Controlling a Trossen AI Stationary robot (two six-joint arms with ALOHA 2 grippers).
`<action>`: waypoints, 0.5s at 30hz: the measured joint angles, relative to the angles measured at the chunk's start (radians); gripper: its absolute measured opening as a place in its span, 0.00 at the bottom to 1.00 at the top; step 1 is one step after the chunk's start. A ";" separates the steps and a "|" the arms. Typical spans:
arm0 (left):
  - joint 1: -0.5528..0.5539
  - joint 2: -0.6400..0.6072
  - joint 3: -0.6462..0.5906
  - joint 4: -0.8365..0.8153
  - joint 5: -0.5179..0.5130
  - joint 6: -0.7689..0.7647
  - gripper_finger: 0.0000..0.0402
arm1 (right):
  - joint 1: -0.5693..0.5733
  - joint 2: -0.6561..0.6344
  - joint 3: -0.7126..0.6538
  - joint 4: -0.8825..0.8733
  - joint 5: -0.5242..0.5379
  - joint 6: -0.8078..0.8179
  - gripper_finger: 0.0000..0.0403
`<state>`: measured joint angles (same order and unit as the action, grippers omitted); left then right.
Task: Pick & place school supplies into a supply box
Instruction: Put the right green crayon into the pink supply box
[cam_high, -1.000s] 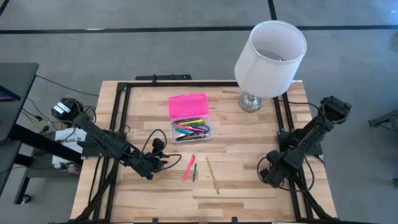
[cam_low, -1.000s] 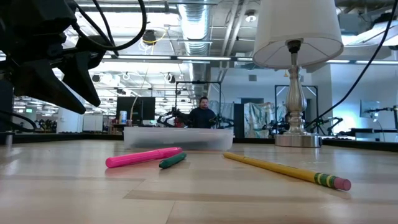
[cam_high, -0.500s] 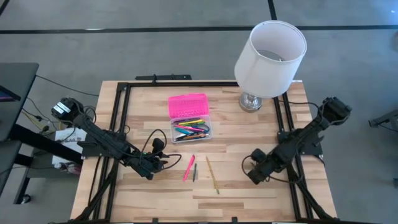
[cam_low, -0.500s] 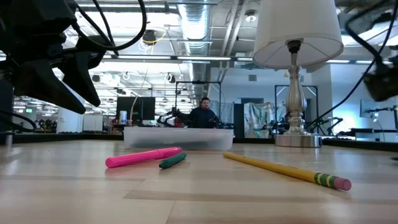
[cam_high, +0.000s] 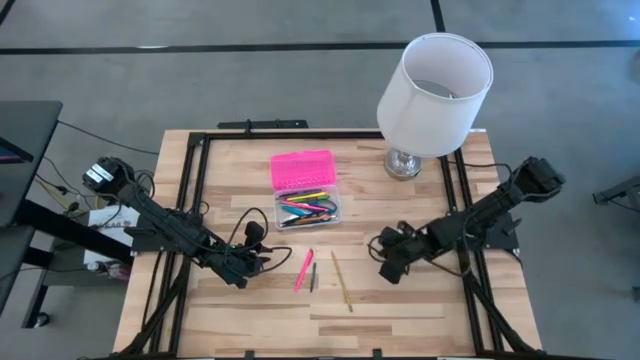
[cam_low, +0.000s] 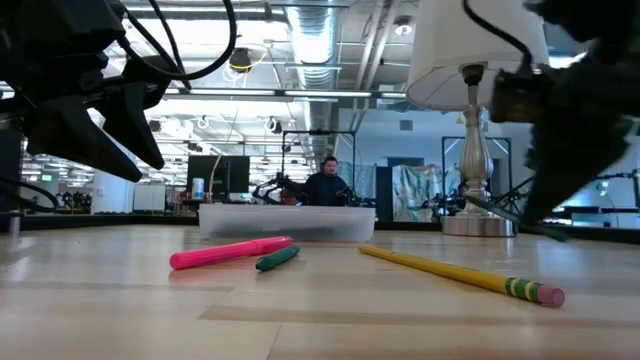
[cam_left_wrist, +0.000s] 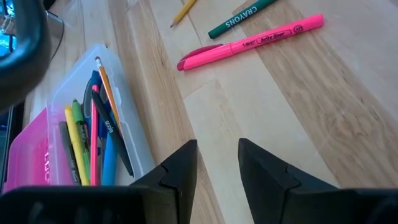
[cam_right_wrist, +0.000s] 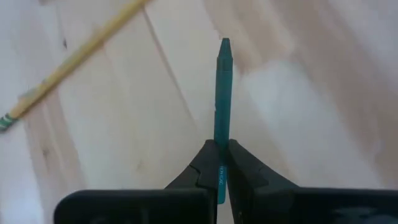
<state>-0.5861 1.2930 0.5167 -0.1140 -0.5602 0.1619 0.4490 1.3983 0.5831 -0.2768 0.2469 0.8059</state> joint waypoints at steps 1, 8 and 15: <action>0.000 0.000 0.000 0.000 -0.001 -0.003 0.28 | -0.018 0.000 0.000 0.018 0.002 -0.046 0.00; 0.000 0.000 0.000 0.000 -0.024 -0.026 0.28 | -0.143 -0.001 0.000 0.182 -0.002 -0.375 0.00; 0.000 0.000 0.000 0.000 -0.137 -0.059 0.28 | -0.261 -0.002 0.002 0.425 0.005 -0.732 0.00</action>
<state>-0.5861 1.2930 0.5167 -0.1143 -0.6974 0.1025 0.1884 1.3964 0.5846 0.1479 0.2518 0.0744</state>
